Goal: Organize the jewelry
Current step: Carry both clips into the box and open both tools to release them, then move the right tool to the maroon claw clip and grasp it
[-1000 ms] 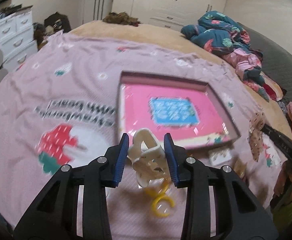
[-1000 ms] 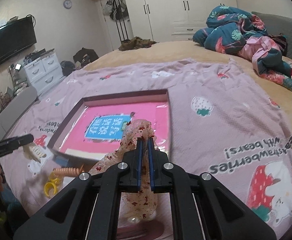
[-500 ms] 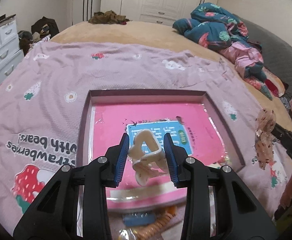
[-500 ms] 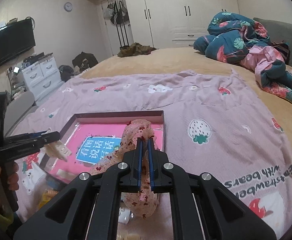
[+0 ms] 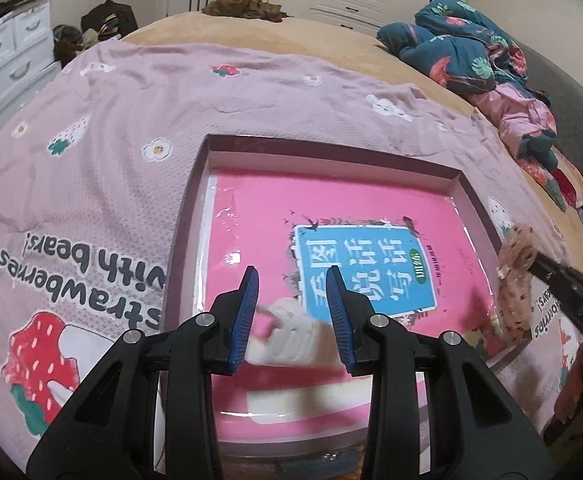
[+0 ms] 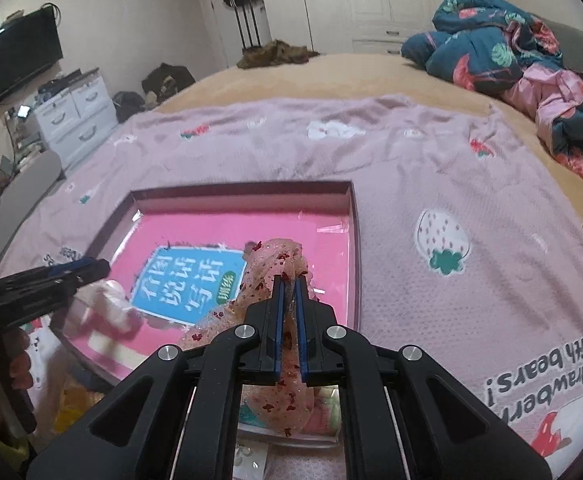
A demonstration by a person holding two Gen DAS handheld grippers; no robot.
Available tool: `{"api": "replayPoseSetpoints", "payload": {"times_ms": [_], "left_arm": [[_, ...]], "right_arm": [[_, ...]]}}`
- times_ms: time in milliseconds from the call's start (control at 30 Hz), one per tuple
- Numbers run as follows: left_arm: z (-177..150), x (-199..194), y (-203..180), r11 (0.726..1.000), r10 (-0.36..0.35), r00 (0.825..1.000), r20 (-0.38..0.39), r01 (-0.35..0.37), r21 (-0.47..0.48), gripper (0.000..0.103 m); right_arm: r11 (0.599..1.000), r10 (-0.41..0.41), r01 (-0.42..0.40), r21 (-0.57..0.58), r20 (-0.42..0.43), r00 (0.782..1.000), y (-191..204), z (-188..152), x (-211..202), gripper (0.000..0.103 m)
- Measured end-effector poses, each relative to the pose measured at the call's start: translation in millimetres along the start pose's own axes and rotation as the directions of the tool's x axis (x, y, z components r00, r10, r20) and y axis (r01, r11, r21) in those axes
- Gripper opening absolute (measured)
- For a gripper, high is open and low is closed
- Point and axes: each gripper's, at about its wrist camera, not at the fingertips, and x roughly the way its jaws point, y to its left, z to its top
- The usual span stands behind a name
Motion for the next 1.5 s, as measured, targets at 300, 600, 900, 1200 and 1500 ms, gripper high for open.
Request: {"api": "replayPoseSetpoints", "payload": {"times_ms": [300,600,900,1200,1500], "left_arm": [[-6,-18,16,0.999,0.026,0.999,0.032,-0.025,-0.034,0.035],[-17,-50,20,0.998,0.053,0.996,0.072,-0.050,-0.034,0.051],[-30,-88,18,0.999,0.033,0.991,0.126,-0.029,-0.036,0.080],[-44,-120,16,0.999,0.013,0.987,0.161,-0.008,-0.034,0.094],[-61,-145,20,0.999,0.014,0.984,0.178,-0.009,-0.032,0.094]], "right_arm": [[0.998,-0.043,0.045,0.033,-0.050,0.998,-4,-12,19,0.036],[0.997,-0.046,0.044,0.070,0.040,0.998,-10,-22,-21,0.077],[0.998,-0.054,0.048,0.050,0.115,0.992,-5,-35,-74,0.092],[0.999,-0.042,0.038,0.031,0.148,0.988,7,-45,-110,0.098],[1.000,-0.024,0.026,-0.014,0.147,0.989,27,-53,-132,0.098]]}}
